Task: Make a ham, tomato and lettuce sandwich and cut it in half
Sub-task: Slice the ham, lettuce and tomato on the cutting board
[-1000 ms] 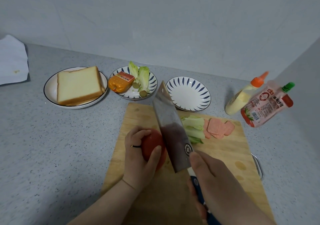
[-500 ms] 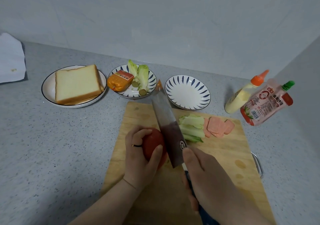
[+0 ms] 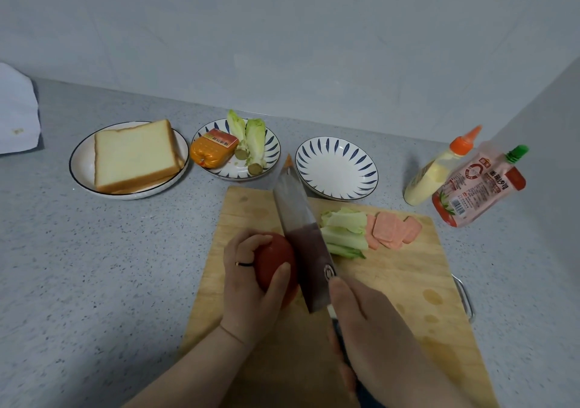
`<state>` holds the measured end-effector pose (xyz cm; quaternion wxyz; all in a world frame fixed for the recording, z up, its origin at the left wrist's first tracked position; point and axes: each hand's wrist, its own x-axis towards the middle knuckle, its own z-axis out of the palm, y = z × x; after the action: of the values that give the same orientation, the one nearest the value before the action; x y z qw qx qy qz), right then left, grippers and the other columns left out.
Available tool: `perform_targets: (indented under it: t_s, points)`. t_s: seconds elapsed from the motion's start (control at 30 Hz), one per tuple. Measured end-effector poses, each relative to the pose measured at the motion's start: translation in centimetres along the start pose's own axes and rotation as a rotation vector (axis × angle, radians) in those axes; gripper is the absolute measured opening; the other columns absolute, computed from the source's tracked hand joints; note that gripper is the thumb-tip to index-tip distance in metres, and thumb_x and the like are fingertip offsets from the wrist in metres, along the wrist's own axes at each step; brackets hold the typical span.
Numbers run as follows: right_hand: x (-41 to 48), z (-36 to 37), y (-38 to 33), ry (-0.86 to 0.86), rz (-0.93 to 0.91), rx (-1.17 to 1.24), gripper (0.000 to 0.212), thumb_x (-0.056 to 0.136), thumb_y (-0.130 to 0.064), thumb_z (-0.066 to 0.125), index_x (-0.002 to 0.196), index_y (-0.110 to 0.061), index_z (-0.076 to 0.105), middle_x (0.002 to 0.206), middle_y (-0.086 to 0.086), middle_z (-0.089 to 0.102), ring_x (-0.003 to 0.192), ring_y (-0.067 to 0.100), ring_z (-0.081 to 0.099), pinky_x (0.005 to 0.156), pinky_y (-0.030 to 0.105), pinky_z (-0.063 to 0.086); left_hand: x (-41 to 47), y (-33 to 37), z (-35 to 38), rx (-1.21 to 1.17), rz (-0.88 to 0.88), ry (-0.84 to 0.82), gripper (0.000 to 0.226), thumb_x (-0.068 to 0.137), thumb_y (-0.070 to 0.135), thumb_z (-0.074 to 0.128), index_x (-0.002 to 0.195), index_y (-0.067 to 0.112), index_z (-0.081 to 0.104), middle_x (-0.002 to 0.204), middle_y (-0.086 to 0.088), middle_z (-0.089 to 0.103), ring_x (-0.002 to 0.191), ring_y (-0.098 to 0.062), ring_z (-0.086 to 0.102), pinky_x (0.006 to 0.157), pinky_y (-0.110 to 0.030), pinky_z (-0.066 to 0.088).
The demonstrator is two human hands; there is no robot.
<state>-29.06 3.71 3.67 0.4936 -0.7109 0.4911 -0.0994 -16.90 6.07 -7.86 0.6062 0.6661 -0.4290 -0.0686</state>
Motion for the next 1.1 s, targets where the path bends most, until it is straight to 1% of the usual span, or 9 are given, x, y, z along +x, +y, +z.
perform_targets:
  t_s: [0.1,0.23,0.37,0.53,0.6,0.7,0.87,1.0,1.1]
  points:
    - [1.1,0.5,-0.6,-0.001,-0.037,-0.032,0.037,0.097,-0.034,0.025,0.064,-0.031,0.042,0.047,-0.003,0.047,0.034,-0.001,0.047,0.048,0.017,0.030,0.0,0.1,-0.1,-0.016,-0.028,0.012,0.036,0.071,0.035,0.048,0.102,0.016,0.044,0.108,0.005,0.040,0.102,-0.009,0.041,0.085,-0.025,0.036]
    - [-0.4,0.4,0.7,0.022,0.039,-0.029,0.034,0.096,-0.039,0.025,0.068,-0.034,0.045,0.046,-0.017,0.055,0.036,-0.009,0.047,0.039,0.012,0.029,-0.1,-0.1,-0.1,-0.007,0.005,0.007,0.036,0.072,0.034,0.049,0.102,0.017,0.042,0.109,0.004,0.039,0.103,-0.008,0.040,0.083,-0.026,0.037]
    - [1.2,1.1,0.4,0.016,-0.022,-0.057,0.036,0.097,-0.035,0.024,0.066,-0.031,0.042,0.050,-0.005,0.051,0.037,-0.007,0.048,0.047,0.015,0.028,0.1,-0.1,0.0,-0.028,-0.041,0.017,0.036,0.072,0.036,0.048,0.102,0.019,0.042,0.108,0.007,0.039,0.102,-0.006,0.040,0.083,-0.025,0.037]
    - [-0.1,1.2,1.3,0.041,0.011,-0.102,0.034,0.096,-0.039,0.022,0.070,-0.035,0.043,0.056,-0.009,0.052,0.048,-0.014,0.049,0.047,0.012,0.034,0.0,-0.2,0.0,-0.014,-0.013,0.012,0.037,0.072,0.036,0.048,0.102,0.015,0.043,0.108,0.005,0.039,0.103,-0.006,0.040,0.083,-0.024,0.037]
    - [-0.2,1.2,1.4,0.067,0.013,-0.110,0.032,0.096,-0.039,0.022,0.071,-0.036,0.042,0.061,-0.009,0.048,0.054,-0.008,0.051,0.051,0.011,0.036,0.1,-0.2,0.0,-0.014,-0.018,0.011,0.037,0.072,0.036,0.048,0.102,0.016,0.043,0.108,0.007,0.039,0.103,-0.006,0.040,0.083,-0.025,0.038]
    - [1.6,1.9,0.8,0.029,-0.033,-0.120,0.032,0.097,-0.037,0.021,0.072,-0.035,0.041,0.059,-0.008,0.044,0.047,0.002,0.045,0.049,0.015,0.033,0.1,-0.1,0.0,-0.017,-0.034,0.019,0.037,0.073,0.037,0.047,0.103,0.016,0.043,0.108,0.002,0.039,0.102,-0.006,0.039,0.083,-0.024,0.037]
    - [0.3,1.8,2.0,0.042,0.019,-0.134,0.034,0.096,-0.041,0.021,0.074,-0.030,0.045,0.056,-0.005,0.045,0.042,-0.010,0.048,0.045,0.013,0.032,0.0,-0.2,0.0,-0.002,0.006,0.006,0.036,0.072,0.035,0.048,0.102,0.015,0.044,0.108,0.003,0.039,0.103,-0.008,0.040,0.083,-0.027,0.038]
    - [1.4,2.2,2.1,0.028,0.025,-0.108,0.035,0.096,-0.041,0.021,0.077,-0.027,0.046,0.057,-0.004,0.046,0.042,0.005,0.046,0.050,0.017,0.033,0.2,-0.1,0.0,-0.022,-0.035,0.018,0.037,0.072,0.037,0.048,0.102,0.016,0.043,0.107,0.006,0.039,0.102,-0.008,0.041,0.082,-0.028,0.038]
    - [1.7,2.7,2.4,0.062,0.023,-0.126,0.034,0.096,-0.042,0.020,0.076,-0.029,0.044,0.058,-0.005,0.047,0.047,0.004,0.044,0.052,0.016,0.034,0.1,-0.1,0.0,-0.019,-0.029,0.016,0.037,0.072,0.036,0.048,0.102,0.016,0.043,0.108,-0.001,0.041,0.100,-0.010,0.041,0.082,-0.030,0.039]
